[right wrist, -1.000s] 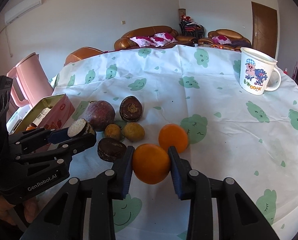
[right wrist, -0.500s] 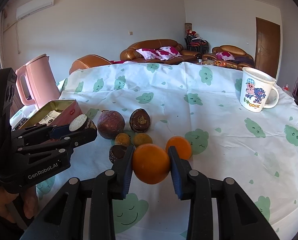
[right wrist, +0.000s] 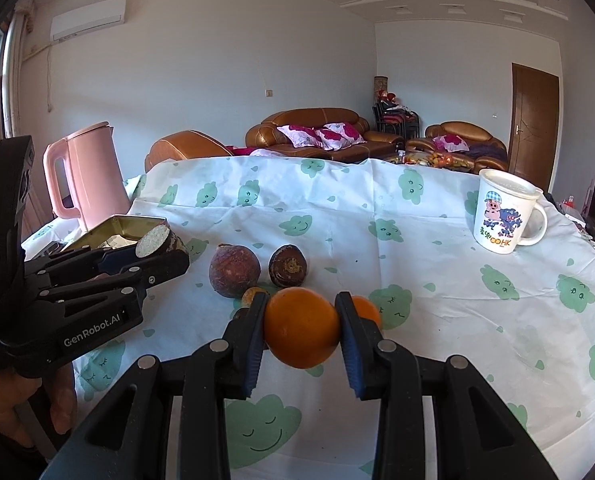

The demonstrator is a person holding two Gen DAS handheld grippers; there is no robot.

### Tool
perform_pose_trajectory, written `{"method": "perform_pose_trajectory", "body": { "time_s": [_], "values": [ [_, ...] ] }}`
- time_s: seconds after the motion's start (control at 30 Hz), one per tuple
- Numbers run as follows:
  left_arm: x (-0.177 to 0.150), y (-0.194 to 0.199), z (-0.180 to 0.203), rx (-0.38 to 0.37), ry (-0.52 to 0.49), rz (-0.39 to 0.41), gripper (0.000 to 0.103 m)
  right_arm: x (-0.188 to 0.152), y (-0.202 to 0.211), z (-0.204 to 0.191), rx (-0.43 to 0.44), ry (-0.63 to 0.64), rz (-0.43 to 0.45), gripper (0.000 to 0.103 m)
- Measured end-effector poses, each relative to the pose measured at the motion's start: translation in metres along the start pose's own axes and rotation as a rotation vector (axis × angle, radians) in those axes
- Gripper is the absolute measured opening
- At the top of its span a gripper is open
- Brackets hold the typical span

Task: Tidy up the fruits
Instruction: 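Lift the held orange and jar and carry them toward the tin box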

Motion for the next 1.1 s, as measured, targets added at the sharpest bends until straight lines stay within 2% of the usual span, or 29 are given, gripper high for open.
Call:
{"method": "perform_pose_trajectory", "body": {
  "time_s": [0.67, 1.1],
  "values": [
    [0.003, 0.019, 0.001, 0.051, -0.009, 0.099, 0.035, 0.003, 0.020, -0.010, -0.025, 0.055, 0.106, 0.036],
    [-0.001, 0.024, -0.005, 0.054, 0.016, 0.079, 0.035, 0.004, 0.021, -0.016, -0.044, 0.088, 0.112, 0.036]
  ]
}}
Point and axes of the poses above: each gripper's, at about its wrist camera, not at the fingertips, and y roughly against the way its jaws point, z to its right, x to its top, the point moved 5 cm from there along -y, roughly the way its jaws point, and after that the axes turned 1 degree about x, right-handed, at the moved point
